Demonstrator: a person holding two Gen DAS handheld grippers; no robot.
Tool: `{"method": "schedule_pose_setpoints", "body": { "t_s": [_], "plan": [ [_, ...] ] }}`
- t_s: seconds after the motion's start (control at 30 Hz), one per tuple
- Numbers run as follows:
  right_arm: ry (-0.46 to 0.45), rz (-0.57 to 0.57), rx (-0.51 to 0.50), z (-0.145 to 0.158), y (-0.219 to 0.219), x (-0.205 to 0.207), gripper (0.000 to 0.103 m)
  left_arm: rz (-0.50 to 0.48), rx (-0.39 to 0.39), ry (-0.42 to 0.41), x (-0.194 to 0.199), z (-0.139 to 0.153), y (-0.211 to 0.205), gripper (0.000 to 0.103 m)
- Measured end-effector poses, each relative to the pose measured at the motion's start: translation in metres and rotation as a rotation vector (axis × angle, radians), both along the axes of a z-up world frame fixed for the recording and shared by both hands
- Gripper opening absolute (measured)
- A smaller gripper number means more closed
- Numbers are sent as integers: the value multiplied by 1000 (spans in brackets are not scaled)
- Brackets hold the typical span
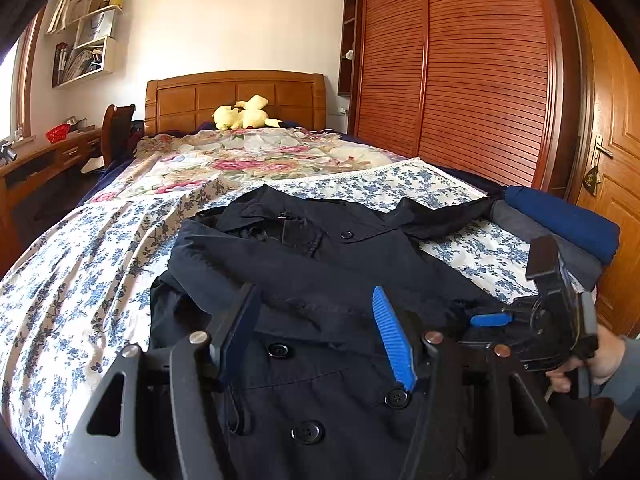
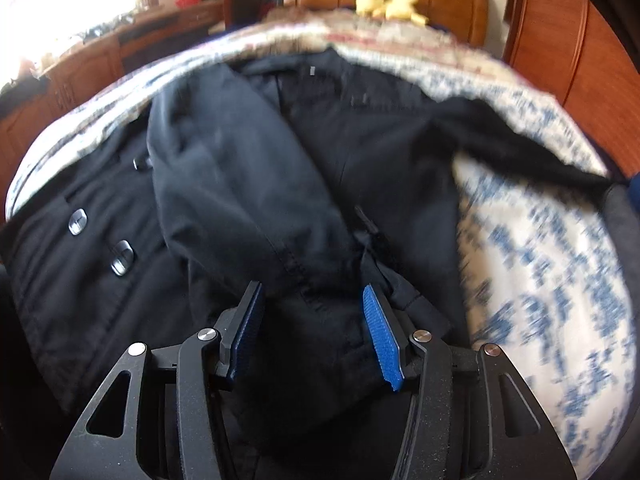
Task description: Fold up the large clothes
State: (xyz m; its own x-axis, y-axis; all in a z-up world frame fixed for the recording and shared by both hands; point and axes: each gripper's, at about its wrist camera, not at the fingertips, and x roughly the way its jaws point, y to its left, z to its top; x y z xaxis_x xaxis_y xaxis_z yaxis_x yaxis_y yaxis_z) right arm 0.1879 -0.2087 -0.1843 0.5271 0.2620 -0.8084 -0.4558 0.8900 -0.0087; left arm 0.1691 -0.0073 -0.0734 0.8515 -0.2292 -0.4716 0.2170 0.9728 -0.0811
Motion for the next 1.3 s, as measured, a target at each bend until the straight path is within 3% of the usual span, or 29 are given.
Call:
{"method": "schedule_pose_setpoints", "body": {
  "t_s": [0.5, 0.63, 0.73, 0.93, 1.17, 1.3],
  "plan": [
    [6, -2, -13, 17, -7, -5, 54, -18, 17, 19, 6, -7, -13, 58],
    [-33, 1, 10, 38, -19, -9, 66, -13, 19, 26, 6, -9, -11, 58],
    [-65, -21, 13, 54, -31, -3, 68, -11, 20, 29, 5, -10, -9, 58],
    [-110, -88, -9, 72, -65, 41, 68, -6, 16, 29, 4, -9, -7, 58],
    [-104, -240, -58, 61, -120, 119, 68, -13, 3, 30, 5, -7, -9, 58],
    [-92, -345, -35, 55, -155, 157, 68, -22, 7, 35, 4, -8, -12, 58]
  ]
}}
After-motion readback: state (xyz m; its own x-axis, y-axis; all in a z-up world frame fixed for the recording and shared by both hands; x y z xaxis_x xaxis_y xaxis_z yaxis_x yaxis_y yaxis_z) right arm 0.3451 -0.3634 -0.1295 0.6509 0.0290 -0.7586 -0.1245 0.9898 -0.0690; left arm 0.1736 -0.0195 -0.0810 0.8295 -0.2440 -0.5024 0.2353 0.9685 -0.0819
